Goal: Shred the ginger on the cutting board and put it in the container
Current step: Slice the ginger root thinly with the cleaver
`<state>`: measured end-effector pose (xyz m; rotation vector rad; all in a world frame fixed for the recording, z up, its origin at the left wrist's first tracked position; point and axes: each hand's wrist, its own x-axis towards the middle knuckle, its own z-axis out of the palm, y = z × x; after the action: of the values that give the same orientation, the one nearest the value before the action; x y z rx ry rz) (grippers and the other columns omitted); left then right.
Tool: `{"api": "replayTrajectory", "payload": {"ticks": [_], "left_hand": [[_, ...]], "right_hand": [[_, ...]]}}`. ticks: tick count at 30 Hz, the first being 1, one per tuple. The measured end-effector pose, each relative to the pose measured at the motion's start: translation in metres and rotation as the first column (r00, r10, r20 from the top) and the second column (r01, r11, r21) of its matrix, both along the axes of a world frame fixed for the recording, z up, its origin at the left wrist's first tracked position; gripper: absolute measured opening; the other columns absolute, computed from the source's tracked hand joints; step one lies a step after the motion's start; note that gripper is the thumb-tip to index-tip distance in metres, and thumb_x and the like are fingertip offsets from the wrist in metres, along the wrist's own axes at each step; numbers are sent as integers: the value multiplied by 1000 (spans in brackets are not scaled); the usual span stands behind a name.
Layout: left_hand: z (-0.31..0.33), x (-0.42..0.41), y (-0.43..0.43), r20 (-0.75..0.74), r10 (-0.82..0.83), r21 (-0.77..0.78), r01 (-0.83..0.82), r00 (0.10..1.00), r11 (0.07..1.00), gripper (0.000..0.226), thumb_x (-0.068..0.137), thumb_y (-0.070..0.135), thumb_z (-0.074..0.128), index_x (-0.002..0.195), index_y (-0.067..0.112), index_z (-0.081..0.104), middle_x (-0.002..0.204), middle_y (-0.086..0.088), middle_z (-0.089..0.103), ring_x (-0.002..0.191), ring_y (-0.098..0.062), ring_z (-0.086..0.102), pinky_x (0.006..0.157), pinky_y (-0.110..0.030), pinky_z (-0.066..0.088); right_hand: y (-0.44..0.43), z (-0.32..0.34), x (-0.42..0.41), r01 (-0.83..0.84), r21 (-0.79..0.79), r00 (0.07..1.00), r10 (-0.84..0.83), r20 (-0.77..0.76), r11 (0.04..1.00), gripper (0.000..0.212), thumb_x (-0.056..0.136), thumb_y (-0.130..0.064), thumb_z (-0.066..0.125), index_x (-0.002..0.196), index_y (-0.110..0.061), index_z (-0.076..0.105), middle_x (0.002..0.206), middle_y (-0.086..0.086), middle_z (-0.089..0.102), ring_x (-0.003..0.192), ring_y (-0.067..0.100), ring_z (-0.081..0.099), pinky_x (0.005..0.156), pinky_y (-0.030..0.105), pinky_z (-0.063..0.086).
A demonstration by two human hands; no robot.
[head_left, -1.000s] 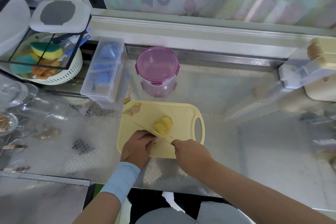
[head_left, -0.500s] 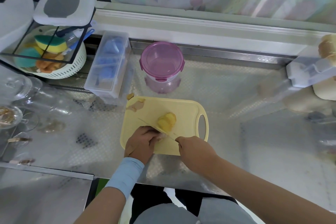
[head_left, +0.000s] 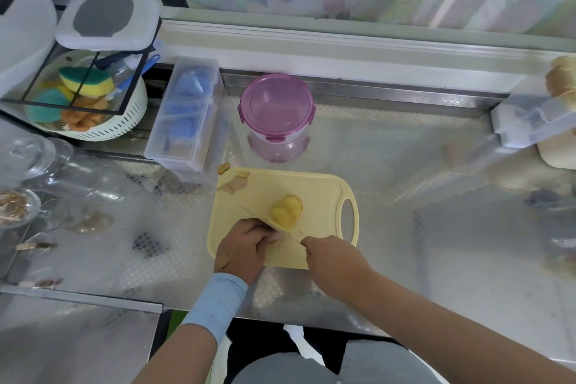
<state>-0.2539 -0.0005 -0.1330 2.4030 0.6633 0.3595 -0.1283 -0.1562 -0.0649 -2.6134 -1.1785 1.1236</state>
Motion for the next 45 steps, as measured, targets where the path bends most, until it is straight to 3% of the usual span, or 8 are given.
{"api": "replayTrajectory", "payload": {"ticks": [6, 12, 18, 25, 32, 36, 42, 45], "left_hand": [[0, -1, -2, 0, 24, -25, -24, 1000, 999, 30, 85, 36, 52, 82, 18, 76, 93, 4, 68, 93, -9, 53, 80, -11, 36], [3, 0, -1, 3, 15, -38, -15, 1000, 999, 30, 85, 38, 54, 81, 19, 77, 91, 5, 68, 92, -10, 54, 79, -12, 37], [1, -1, -1, -11, 24, -50, -25, 1000, 998, 32, 85, 38, 52, 83, 18, 77, 93, 5, 68, 93, -10, 53, 80, -12, 36], [4, -1, -6, 2, 29, -53, -29, 1000, 998, 29, 85, 35, 53, 80, 19, 76, 92, 7, 67, 92, -8, 52, 81, -7, 34], [2, -1, -4, 2, 8, -52, -8, 1000, 999, 29, 86, 35, 53, 80, 17, 75, 93, 6, 67, 93, -8, 52, 81, -12, 36], [2, -2, -4, 24, 0, -45, 1, 1000, 999, 27, 86, 33, 54, 79, 19, 76, 92, 8, 68, 92, -8, 52, 80, -13, 38], [3, -2, -6, 23, 5, -28, -4, 1000, 1000, 26, 86, 30, 54, 81, 17, 76, 93, 9, 68, 92, -7, 52, 85, -3, 31], [3, -1, -5, 16, -2, -32, 3, 1000, 999, 25, 86, 31, 55, 82, 18, 76, 94, 10, 67, 94, -4, 51, 87, -2, 30]], "right_hand": [[18, 4, -1, -35, 25, 999, 36, -28, 999, 25, 95, -6, 40, 109, -13, 59, 73, -1, 44, 67, 26, 51, 47, 29, 31], [-3, 2, 0, -11, -21, 1000, 11, -12, 1000, 31, 99, -5, 36, 118, -15, 58, 70, -2, 43, 58, 20, 45, 53, 31, 37], [21, 3, -3, -47, 6, 999, 47, -11, 999, 28, 95, -5, 42, 116, -12, 57, 81, 1, 46, 74, 26, 51, 58, 34, 39], [5, -5, -4, 0, -31, 999, -1, -34, 1000, 26, 98, -6, 39, 112, -13, 59, 82, 4, 55, 70, 27, 57, 59, 36, 50], [22, -7, -4, -18, 6, 1000, 19, -25, 1000, 26, 101, -12, 40, 120, -13, 58, 91, 6, 56, 75, 24, 51, 63, 32, 41], [4, -10, -5, 12, -44, 999, -13, -36, 999, 24, 100, -8, 40, 114, -11, 59, 89, 8, 61, 73, 27, 58, 63, 37, 53], [23, -20, -4, -44, -36, 999, 43, -5, 998, 20, 102, -12, 39, 116, -10, 54, 106, 12, 64, 87, 27, 60, 67, 34, 42], [27, -21, 1, -64, -37, 998, 63, -18, 997, 22, 105, -16, 38, 119, -9, 53, 110, 14, 64, 97, 31, 63, 73, 35, 47]]}}
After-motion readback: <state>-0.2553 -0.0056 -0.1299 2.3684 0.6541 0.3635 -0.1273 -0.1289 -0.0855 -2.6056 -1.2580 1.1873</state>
